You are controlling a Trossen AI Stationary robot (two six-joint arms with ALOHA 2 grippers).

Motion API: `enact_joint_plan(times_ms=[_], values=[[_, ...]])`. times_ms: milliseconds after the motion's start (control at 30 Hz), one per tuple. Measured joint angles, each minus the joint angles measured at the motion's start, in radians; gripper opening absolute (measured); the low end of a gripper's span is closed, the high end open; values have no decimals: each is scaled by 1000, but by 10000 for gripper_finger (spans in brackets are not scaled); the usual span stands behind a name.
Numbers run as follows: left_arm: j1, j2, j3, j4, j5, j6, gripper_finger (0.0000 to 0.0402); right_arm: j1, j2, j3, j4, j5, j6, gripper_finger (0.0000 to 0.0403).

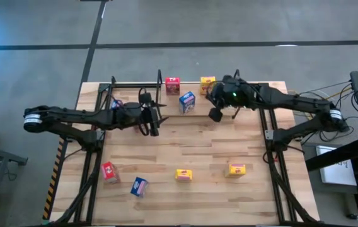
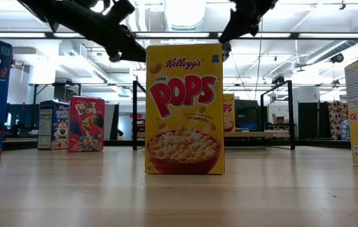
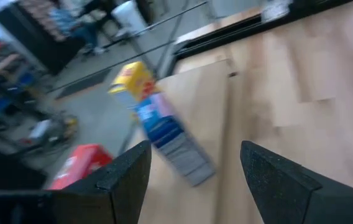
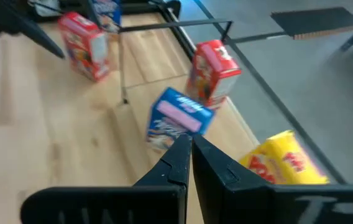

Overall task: Stack cereal on shelf
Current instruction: Put the right blue cereal box on the shelf

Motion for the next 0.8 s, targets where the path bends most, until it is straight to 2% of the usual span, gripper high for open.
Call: enact_joint_plan(times_ms=[100,267,633,800], values=[[2,-18,0,3,-54,29,231,-47,45,44,-5,-69,-59,9],[12,-51,0,12,-58,77,231,-120,108,83,-6,-193,-159,9],[50,-84,0,20,-61,91,231,-207,255,152,14,-207,-324,9],[50,-81,0,11,-62,87,231,-235,347,220,28,-282,-368,9]])
